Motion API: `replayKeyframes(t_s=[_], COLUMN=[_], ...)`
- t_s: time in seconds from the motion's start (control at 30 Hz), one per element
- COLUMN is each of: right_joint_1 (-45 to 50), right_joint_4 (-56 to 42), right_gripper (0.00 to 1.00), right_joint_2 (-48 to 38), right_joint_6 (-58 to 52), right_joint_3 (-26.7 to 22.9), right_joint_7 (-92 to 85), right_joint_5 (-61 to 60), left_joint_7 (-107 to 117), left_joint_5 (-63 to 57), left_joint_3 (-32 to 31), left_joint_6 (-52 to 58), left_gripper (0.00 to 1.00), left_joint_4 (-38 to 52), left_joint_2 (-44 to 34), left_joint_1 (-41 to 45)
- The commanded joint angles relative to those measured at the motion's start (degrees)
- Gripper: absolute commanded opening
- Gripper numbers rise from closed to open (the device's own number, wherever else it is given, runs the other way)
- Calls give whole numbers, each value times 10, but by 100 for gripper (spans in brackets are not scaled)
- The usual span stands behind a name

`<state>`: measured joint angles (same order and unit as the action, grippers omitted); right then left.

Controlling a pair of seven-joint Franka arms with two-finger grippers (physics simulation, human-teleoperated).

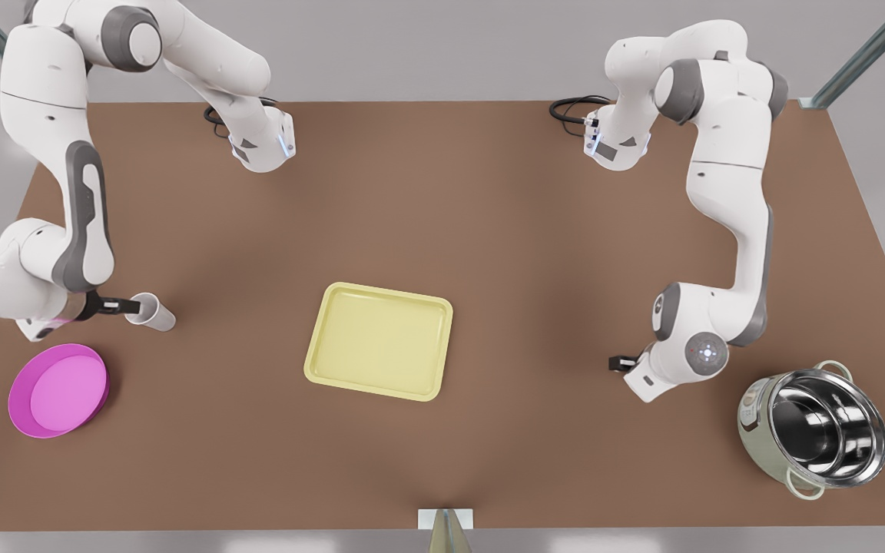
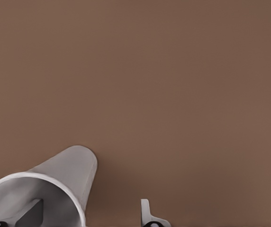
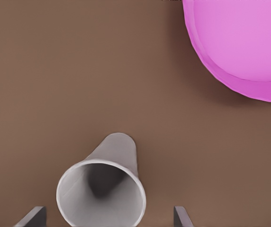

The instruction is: Use both arms to respectively pick up the white IKEA cups from the middle-left and middle-right positions, then place the white IKEA cups onto the middle-middle tray, ensuring that the cups remain upright and do not tip over

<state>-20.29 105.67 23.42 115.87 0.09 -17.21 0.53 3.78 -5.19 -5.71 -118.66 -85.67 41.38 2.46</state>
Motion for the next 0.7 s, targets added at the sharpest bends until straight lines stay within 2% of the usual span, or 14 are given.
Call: replayKeyframes(t_s=[0.0,0.07,0.13,0.4,0.43,0.47,0.5,0.57,0.63,0.67], right_joint_1=[-7,-23,-26,-40,-40,-39,-39,-36,-34,-34], right_joint_4=[18,38,45,81,81,81,81,80,79,79], right_gripper=[100,100,100,100,99,97,91,75,61,59], right_joint_2=[-2,2,8,28,29,29,29,30,29,29], right_joint_6=[102,132,141,192,193,193,193,192,191,190], right_joint_3=[0,1,0,2,3,3,3,4,4,10], right_joint_7=[-115,-134,-137,-145,-145,-145,-145,-145,-145,-145], right_joint_5=[-3,-7,-9,-10,-10,-10,-10,-10,-9,-9], left_joint_7=[19,17,17,52,58,96,150,292,399,452], left_joint_5=[-1,-1,-1,-8,-7,-8,-7,-5,-9,-15], left_joint_3=[0,0,0,4,2,0,0,-37,-40,-38], left_joint_6=[-17,-17,-15,-15,15,90,131,140,151,149], left_gripper=[100,33,21,21,21,21,21,21,21,21], left_joint_4=[-4,-3,-3,14,33,79,108,124,160,172], left_joint_2=[0,0,-3,-4,-3,-3,-3,-3,4,10], left_joint_1=[0,0,0,5,7,25,57,118,195,228])
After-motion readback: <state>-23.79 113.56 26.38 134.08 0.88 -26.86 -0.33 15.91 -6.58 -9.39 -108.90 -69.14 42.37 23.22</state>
